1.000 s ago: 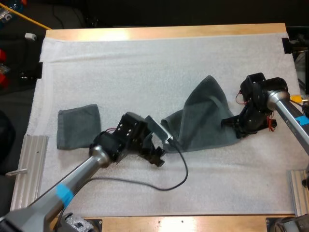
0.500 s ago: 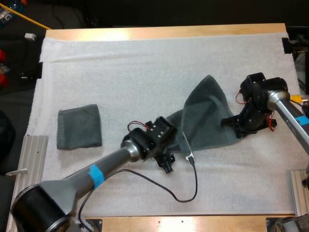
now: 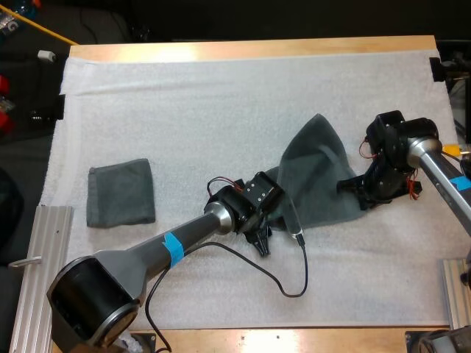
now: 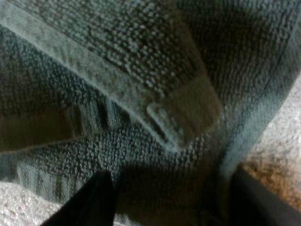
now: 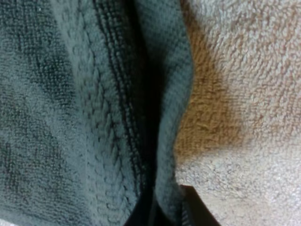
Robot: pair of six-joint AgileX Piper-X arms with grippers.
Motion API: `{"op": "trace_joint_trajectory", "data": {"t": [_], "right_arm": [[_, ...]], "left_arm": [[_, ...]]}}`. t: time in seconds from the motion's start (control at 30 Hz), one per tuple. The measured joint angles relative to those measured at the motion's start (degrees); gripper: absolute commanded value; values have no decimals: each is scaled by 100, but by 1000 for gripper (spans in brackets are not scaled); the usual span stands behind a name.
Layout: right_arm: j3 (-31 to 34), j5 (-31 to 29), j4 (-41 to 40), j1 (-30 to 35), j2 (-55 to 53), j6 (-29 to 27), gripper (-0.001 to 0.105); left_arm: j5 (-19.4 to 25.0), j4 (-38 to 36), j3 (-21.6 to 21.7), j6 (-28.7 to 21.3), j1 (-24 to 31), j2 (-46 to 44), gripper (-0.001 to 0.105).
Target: Pick towel from pile, fold and stack
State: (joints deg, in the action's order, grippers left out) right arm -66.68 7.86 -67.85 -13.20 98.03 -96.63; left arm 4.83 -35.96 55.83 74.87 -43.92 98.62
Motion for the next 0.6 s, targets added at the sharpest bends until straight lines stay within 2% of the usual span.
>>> {"op": "trace_joint_trajectory", "data": {"t": [0.07, 0.23, 0.3, 0.53, 0.6], "right_arm": [[0, 0, 0, 0, 0, 0, 0], [0, 0, 9, 0, 0, 0, 0], [0, 0, 9, 0, 0, 0, 0], [2, 0, 9, 0, -19, 0, 0], [29, 0, 9, 0, -129, 0, 0]], "left_arm": [[0, 0, 0, -4, 0, 0, 37], [0, -183, 0, -8, 0, 0, 12], [0, -269, 6, -8, 0, 0, 8], [41, -658, 215, -8, 0, -165, 7], [49, -863, 337, -8, 0, -321, 3]]}}
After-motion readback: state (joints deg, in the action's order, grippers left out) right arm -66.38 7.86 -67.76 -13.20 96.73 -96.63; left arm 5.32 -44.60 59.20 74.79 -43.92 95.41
